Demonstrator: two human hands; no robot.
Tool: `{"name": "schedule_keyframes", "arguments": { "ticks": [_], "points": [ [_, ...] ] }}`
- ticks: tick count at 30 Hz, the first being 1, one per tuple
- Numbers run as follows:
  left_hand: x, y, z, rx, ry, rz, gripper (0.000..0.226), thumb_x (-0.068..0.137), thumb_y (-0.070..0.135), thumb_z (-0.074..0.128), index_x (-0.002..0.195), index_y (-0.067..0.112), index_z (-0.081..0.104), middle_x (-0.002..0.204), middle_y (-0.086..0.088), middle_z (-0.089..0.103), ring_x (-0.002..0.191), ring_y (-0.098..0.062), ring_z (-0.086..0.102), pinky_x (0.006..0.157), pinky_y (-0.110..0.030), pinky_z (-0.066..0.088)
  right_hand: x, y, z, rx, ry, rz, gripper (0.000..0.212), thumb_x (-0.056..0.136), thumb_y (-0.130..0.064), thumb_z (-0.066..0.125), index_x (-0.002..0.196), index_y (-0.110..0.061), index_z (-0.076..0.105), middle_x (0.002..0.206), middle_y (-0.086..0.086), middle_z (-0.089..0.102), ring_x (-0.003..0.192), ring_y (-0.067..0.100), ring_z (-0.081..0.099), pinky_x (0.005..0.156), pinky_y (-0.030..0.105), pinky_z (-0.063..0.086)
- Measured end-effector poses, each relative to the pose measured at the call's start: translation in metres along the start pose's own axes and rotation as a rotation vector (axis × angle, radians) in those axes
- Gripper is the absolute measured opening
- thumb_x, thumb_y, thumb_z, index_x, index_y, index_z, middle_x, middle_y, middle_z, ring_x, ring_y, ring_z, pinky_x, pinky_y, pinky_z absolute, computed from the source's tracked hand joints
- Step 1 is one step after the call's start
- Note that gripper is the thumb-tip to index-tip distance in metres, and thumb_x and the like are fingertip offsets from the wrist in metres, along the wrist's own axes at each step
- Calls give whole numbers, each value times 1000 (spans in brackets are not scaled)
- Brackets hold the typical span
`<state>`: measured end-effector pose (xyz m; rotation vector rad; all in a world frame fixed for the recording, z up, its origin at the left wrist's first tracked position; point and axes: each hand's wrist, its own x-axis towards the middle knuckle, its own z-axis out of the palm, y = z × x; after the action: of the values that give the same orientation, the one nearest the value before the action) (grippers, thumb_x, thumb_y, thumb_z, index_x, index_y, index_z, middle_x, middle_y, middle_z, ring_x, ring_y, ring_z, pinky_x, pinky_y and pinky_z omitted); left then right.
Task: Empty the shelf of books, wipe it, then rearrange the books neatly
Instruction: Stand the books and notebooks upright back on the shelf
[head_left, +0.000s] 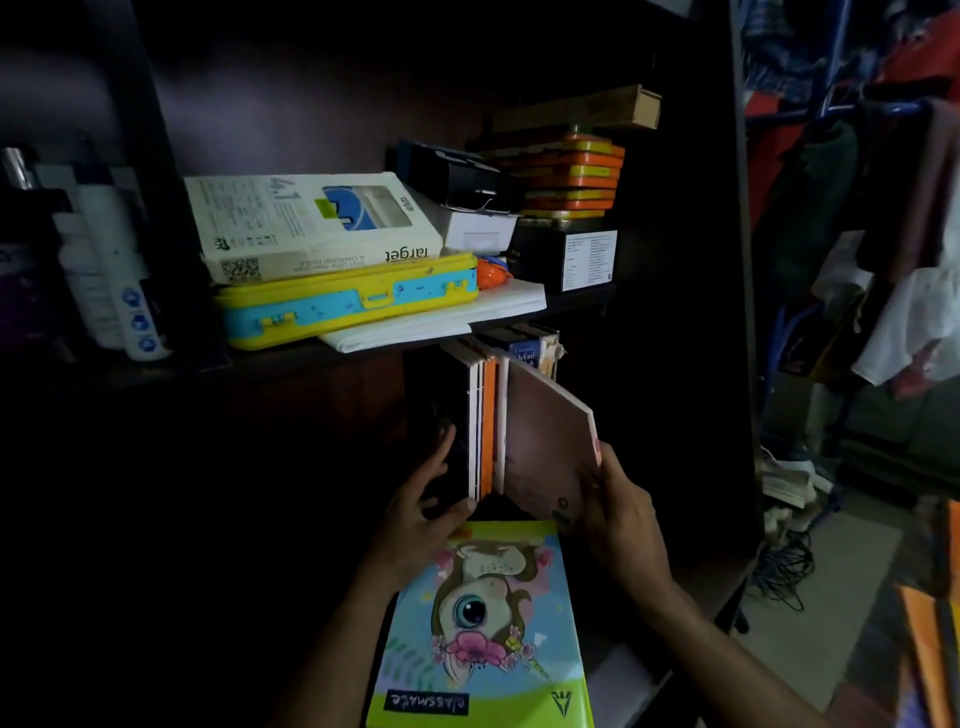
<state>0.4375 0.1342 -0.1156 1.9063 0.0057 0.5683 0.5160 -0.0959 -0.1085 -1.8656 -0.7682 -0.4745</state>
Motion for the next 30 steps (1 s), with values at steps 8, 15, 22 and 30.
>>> {"name": "schedule_keyframes", "arguments": {
  "ticks": [8,15,22,30],
  "points": [
    [-1,3,-1,80,-35,21,76,97,24,67,141,71,27,148,40,30,139,12,34,114,-38,42,35,-8,21,-55,-240,41,61,93,-57,45,148,-34,31,124,-10,62,100,8,68,80,38,60],
    [-2,4,-1,97,-56,64,77,97,24,67,148,61,23,138,59,19,144,5,31,112,-28,39,59,-15,52,158,-397,136,30,107,-39,40,135,-47,31,114,-13,61,98,-4,62,83,22,54],
    [-1,-1,-1,13,68,78,78,92,7,72,146,52,37,154,33,25,136,-7,46,92,-18,54,58,-4,68,405,-396,222,40,107,-33,42,146,-41,36,129,-15,58,115,-2,58,94,21,49],
    [2,-9,1,112,35,17,80,93,21,73,148,59,29,151,28,31,122,13,48,87,-14,50,46,14,75,191,-110,173,21,107,-35,41,107,-23,58,105,-1,58,96,15,58,80,36,52]
  ]
}}
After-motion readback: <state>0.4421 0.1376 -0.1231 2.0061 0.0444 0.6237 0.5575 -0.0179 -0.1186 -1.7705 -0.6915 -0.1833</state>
